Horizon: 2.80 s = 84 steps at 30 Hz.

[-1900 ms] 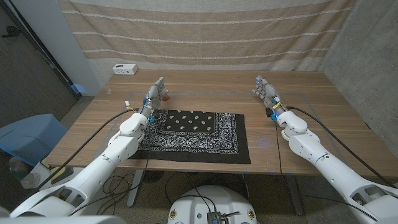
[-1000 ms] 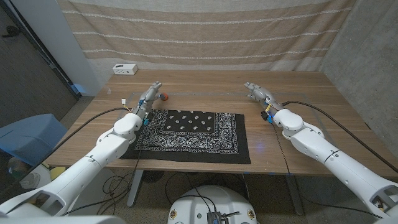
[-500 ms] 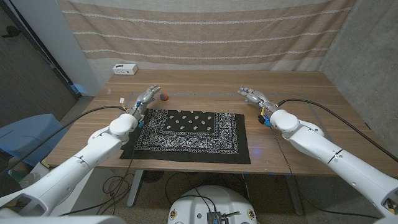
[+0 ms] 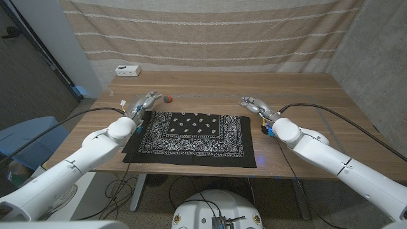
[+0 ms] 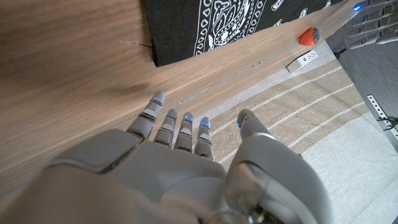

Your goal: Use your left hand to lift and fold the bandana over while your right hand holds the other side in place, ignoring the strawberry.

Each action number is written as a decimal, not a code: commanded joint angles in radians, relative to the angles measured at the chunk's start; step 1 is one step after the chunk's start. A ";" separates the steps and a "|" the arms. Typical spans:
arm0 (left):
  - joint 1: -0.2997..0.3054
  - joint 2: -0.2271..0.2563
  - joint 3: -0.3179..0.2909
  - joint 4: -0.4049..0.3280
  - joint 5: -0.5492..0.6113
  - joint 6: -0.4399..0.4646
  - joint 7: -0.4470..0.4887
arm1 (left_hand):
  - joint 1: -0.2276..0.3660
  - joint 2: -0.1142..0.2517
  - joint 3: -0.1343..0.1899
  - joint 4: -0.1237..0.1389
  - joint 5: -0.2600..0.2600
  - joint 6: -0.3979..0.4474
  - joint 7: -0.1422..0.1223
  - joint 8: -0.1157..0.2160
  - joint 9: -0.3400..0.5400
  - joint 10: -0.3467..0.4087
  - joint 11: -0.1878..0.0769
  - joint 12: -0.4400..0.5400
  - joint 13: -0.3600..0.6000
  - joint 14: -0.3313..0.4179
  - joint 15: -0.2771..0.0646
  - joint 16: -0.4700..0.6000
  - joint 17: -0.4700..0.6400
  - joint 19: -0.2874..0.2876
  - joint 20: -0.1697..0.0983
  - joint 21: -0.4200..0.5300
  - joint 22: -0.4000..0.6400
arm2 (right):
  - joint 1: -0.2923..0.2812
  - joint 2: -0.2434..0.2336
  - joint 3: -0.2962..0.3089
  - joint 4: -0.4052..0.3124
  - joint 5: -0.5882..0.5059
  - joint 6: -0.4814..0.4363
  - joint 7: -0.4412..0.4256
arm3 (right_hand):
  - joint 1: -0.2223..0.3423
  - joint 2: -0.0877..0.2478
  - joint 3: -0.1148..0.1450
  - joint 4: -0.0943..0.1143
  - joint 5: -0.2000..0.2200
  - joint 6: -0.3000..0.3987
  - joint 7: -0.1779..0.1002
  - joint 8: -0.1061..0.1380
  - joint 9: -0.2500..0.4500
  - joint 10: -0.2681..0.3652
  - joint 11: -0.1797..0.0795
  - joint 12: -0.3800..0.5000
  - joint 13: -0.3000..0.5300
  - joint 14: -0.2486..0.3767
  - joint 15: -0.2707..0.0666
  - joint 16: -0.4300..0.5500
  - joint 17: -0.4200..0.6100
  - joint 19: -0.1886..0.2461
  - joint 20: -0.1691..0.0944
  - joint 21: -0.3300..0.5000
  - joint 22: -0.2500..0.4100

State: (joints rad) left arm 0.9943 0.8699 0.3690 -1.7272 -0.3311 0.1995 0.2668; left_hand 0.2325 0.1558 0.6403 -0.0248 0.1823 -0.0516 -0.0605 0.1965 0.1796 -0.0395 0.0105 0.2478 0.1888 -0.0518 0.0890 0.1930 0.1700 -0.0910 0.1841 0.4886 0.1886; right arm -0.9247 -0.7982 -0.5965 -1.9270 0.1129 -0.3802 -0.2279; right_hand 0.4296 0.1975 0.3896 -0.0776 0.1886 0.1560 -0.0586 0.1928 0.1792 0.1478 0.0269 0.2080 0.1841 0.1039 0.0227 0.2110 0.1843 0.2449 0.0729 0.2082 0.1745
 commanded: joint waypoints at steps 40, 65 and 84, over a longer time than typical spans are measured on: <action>0.070 0.131 -0.003 -0.145 0.159 0.212 0.071 | 0.127 -0.009 0.023 -0.105 -0.010 0.106 0.006 0.014 0.003 0.086 -0.024 0.008 0.003 0.092 -0.030 0.013 0.004 0.068 -0.006 0.004 0.004 | -0.043 0.082 -0.285 -0.116 -0.692 -0.416 -0.098 | 0.359 -0.001 0.177 -0.092 -0.006 0.348 -0.032 0.041 0.007 0.272 -0.071 0.021 0.006 0.161 -0.133 0.023 0.004 0.144 -0.072 0.027 0.006; -0.066 0.126 0.161 -0.223 0.352 0.604 0.038 | 0.312 -0.064 -0.020 -0.155 -0.012 0.284 -0.009 0.033 0.003 0.280 -0.065 0.034 0.006 0.286 -0.105 0.037 0.008 0.183 -0.053 0.032 0.006 | -0.059 0.127 -0.273 -0.051 -0.668 -0.388 -0.084 | 0.463 -0.003 0.198 -0.084 -0.007 0.368 -0.045 0.025 0.009 0.290 -0.081 0.011 0.009 0.189 -0.152 0.032 0.014 0.163 -0.091 0.032 0.009; -0.299 0.099 0.376 -0.180 0.431 0.784 -0.181 | 0.419 0.011 -0.040 -0.127 -0.008 0.314 -0.024 0.008 0.005 0.339 -0.093 0.009 0.006 0.205 -0.066 0.000 0.015 0.053 -0.031 -0.019 0.010 | -0.080 0.120 -0.255 -0.059 -0.652 -0.372 -0.102 | 0.475 -0.003 0.189 -0.074 -0.009 0.383 -0.040 0.024 0.010 0.295 -0.083 0.008 0.010 0.194 -0.153 0.036 0.018 0.165 -0.091 0.032 0.010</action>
State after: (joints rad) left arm 0.8468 0.9823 0.5887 -1.9245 0.0242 0.8516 0.2214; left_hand 0.6478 0.1711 0.6124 -0.1557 0.1692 0.2415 -0.0793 0.2003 0.1791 0.2850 -0.0696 0.2619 0.1932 0.1684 0.0159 0.1985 0.1842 -0.0203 0.1496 0.4750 0.1932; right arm -0.9899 -0.6747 -0.8649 -1.9828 -0.5549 -0.7644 -0.3170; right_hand 0.8927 0.1923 0.5755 -0.1600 0.1810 0.5290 -0.1019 0.2179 0.1838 0.4343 -0.0534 0.2176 0.1885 0.2931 -0.0410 0.2408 0.1981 0.4037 -0.0180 0.2351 0.1789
